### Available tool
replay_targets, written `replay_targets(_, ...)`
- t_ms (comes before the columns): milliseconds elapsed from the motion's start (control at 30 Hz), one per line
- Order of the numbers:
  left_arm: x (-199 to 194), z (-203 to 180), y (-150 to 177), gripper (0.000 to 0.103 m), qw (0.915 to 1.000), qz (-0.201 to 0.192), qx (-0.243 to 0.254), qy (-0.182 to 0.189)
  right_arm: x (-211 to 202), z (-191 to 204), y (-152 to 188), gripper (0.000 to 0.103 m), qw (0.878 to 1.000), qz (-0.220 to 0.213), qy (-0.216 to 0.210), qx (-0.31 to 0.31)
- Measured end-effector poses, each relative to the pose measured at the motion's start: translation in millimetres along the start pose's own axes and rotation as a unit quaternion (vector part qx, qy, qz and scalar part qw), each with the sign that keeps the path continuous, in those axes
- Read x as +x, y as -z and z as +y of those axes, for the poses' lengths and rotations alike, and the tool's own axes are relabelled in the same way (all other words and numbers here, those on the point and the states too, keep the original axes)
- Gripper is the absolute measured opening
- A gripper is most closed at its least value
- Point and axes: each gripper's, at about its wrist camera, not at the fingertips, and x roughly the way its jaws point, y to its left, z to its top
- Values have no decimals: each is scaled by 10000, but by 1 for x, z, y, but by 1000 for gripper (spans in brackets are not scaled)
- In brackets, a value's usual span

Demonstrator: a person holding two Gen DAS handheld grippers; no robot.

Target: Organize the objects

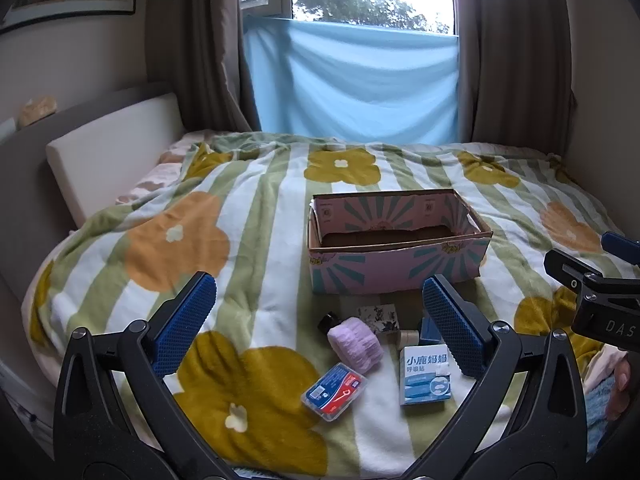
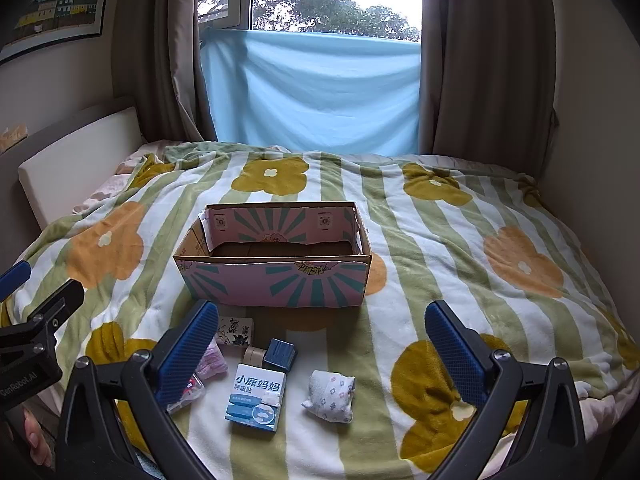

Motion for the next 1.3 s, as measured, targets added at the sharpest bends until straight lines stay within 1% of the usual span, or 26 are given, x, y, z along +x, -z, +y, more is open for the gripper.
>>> replay_targets(233, 3, 3, 1, 103, 9999, 85, -70, 41, 3, 1, 0, 103, 10000, 31, -16, -3)
replay_targets(533, 2, 4, 2, 103, 9999, 61, -101, 50, 4, 2, 2, 103, 10000, 12, -22, -15)
replay_targets(800, 0, 4, 1, 103, 9999, -22, -66, -85, 6, 3, 1, 103, 10000, 36, -49, 2)
replay_targets(1033, 2, 7, 1, 103, 9997, 69, -183, 112, 6, 2, 2, 103, 10000, 42, -44, -8)
replay_targets(1300, 3, 8, 1, 103, 9997, 92, -189, 129, 6, 3, 3, 103, 10000, 39, -46, -10)
